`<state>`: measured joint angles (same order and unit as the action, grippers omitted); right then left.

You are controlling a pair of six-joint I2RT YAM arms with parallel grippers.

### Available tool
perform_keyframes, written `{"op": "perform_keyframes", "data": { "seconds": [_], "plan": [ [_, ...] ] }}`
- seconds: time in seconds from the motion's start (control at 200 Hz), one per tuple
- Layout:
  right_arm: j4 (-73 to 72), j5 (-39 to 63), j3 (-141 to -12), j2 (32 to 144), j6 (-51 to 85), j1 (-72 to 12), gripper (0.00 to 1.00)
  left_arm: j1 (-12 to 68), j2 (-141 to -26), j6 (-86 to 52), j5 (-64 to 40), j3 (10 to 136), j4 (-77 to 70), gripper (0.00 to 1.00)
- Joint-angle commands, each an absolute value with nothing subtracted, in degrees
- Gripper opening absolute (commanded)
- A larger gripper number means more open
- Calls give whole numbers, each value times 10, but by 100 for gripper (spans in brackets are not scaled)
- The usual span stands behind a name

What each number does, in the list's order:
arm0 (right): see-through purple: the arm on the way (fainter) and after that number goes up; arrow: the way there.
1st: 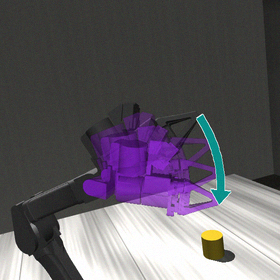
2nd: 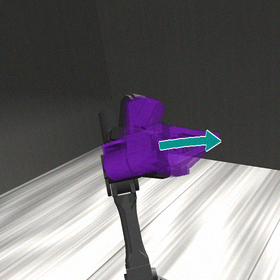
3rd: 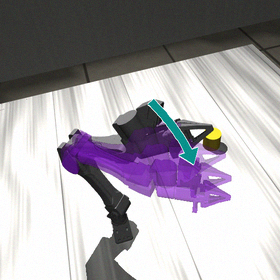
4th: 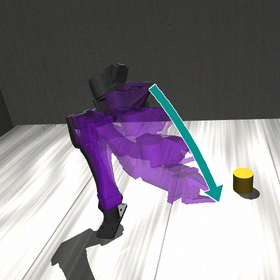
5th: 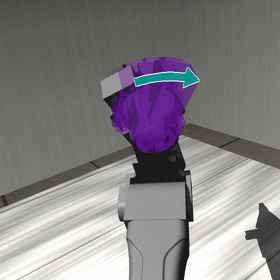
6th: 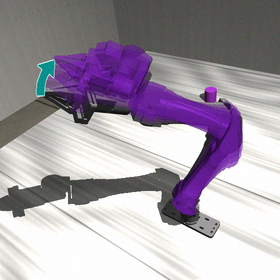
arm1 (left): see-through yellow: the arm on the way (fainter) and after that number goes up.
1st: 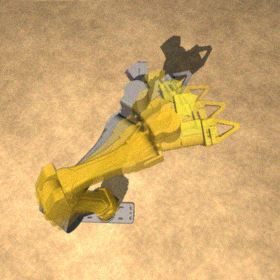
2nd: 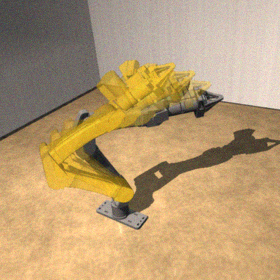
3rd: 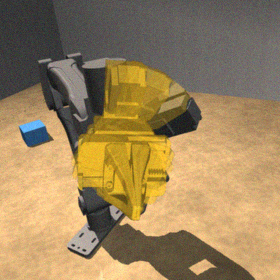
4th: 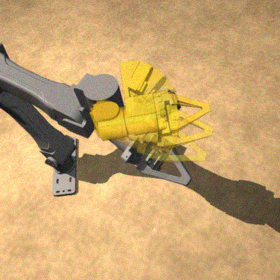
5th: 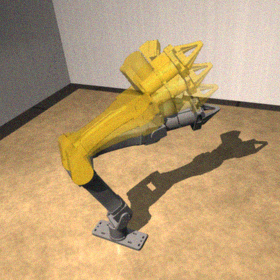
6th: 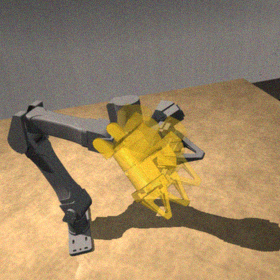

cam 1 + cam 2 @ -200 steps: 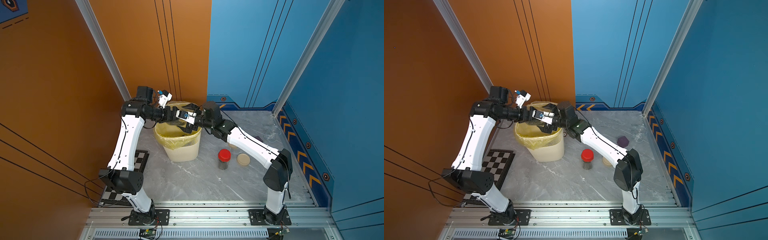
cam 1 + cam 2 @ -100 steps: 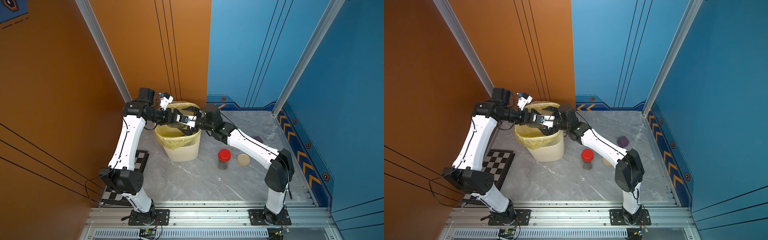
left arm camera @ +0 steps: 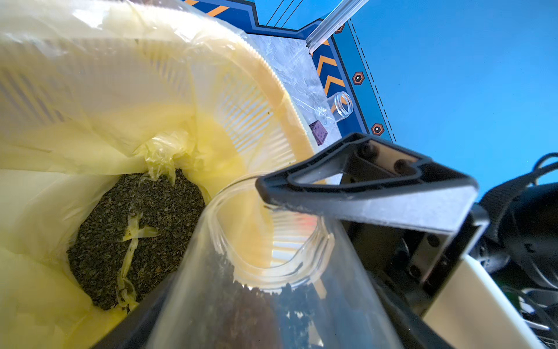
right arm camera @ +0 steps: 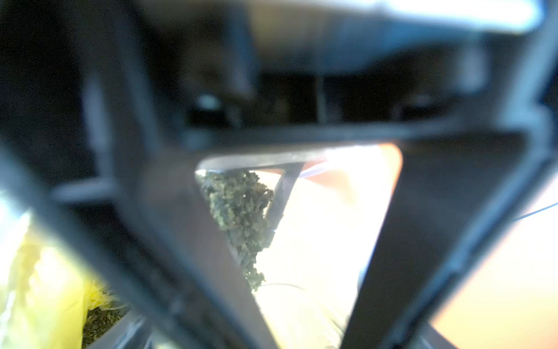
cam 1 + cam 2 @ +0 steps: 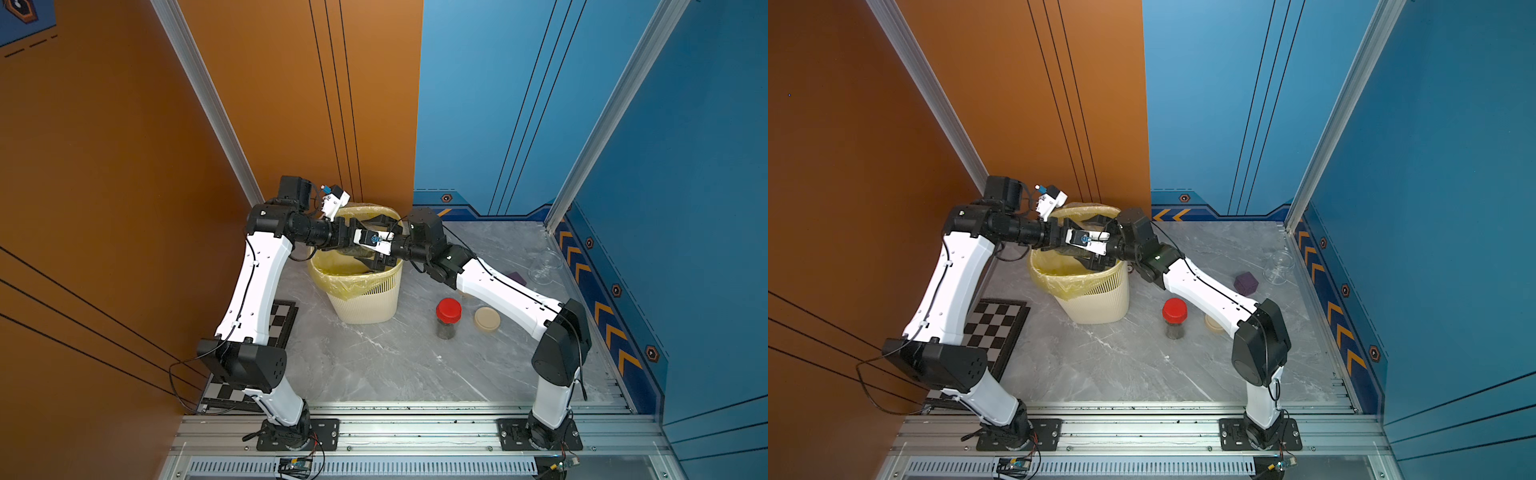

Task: Empty moldy tea leaves from jars
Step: Pour the moldy tea leaves from the jar into the trash bin.

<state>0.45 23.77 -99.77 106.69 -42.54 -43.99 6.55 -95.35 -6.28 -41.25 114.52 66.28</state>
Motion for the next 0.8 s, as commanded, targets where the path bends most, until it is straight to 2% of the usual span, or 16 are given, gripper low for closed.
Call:
{"op": "perform_keyframes", "data": {
  "seconds": [0.0,0.145,0.235,0.425,0.531,0.556,0.581,0.701,0.796],
  "plan": [
    [-5,254,-998,1036,-403,-446,84,74,-942,-52,-458,1147,664,36],
    [-6,259,-997,1033,-402,-446,72,70,-942,-55,-465,1146,663,37],
    [-8,260,-996,1030,-399,-446,69,68,-943,-58,-473,1145,664,41],
    [-32,261,-985,1023,-389,-446,64,59,-952,-65,-502,1148,662,71],
    [-53,258,-975,1018,-382,-445,63,58,-953,-71,-509,1149,662,85],
    [-55,258,-974,1017,-381,-445,62,58,-953,-71,-512,1148,662,85],
    [-57,258,-974,1017,-380,-445,61,57,-953,-72,-513,1148,662,91],
    [-67,255,-972,1016,-375,-445,59,55,-951,-74,-517,1148,662,100],
    [-75,253,-969,1016,-369,-444,59,51,-948,-76,-515,1146,662,98]
  ]
}}
